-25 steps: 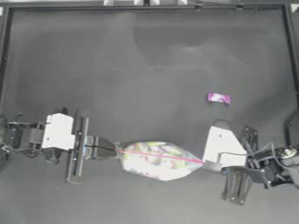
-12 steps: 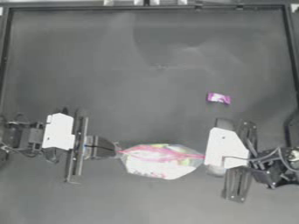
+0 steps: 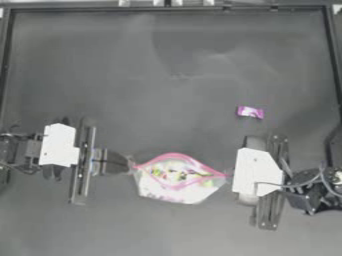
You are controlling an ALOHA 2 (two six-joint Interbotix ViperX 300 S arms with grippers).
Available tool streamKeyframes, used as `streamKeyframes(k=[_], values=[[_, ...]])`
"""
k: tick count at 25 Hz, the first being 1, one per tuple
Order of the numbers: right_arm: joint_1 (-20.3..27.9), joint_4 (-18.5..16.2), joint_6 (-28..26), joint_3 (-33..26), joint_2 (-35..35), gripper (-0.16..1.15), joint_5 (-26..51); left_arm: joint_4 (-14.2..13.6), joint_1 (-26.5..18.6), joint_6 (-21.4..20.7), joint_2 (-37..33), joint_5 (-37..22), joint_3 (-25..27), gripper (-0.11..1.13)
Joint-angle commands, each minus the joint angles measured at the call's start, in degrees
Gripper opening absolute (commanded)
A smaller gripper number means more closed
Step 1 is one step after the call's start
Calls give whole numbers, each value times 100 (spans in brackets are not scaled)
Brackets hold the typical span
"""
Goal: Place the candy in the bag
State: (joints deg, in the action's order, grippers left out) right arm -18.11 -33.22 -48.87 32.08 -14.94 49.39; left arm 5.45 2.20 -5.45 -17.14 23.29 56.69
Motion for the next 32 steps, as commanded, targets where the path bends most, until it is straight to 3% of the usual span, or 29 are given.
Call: streamKeyframes(k=[1,20,32], values=[[193,-53,167,-202,-149,5,-70,-26,-123,-44,-229,18,-114,4],[1134,176,1169,-185,-141,5,-510,-44,-765,-492,-272,-431,-308,4],[1389,316,1187,264,-141,5,-967,-35,-905,-483,114,-396,-255,4]])
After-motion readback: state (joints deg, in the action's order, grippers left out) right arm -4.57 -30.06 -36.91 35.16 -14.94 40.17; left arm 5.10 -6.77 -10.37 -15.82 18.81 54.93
